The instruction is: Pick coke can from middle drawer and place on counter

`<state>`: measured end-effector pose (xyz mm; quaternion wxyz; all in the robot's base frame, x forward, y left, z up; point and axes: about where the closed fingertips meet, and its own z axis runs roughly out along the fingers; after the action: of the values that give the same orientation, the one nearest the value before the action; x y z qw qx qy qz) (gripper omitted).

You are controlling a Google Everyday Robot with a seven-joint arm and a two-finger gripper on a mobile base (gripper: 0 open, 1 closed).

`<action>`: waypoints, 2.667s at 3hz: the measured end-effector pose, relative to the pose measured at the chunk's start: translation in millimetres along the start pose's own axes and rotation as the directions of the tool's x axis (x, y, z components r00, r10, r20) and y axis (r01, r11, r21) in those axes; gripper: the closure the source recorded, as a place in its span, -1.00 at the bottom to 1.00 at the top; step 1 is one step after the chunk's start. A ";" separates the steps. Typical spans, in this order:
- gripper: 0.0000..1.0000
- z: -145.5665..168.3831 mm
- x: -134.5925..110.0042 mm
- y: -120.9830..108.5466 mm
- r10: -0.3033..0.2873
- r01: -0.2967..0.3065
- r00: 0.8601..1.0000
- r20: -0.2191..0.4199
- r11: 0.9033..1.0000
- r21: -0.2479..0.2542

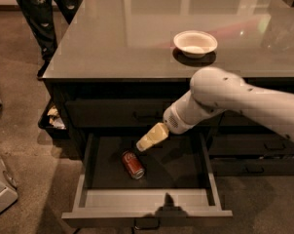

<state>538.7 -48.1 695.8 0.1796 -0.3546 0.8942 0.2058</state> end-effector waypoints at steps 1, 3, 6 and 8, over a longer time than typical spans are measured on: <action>-1.00 56.3 7.0 -4.1 0.034 -0.035 0.999 -0.030 0.999 -0.023; -1.00 172.8 10.6 -9.6 0.079 -0.081 0.995 -0.059 0.996 -0.025; -1.00 287.0 27.9 -23.1 0.136 -0.130 0.985 -0.102 0.989 0.064; -1.00 332.3 45.1 -22.9 0.184 -0.169 0.969 -0.164 0.980 0.103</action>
Offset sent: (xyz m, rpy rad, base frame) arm 0.0349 0.0788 -0.1598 -0.0082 0.0894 -0.0464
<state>582.4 76.0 386.5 0.0977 -0.2817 0.9427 0.1496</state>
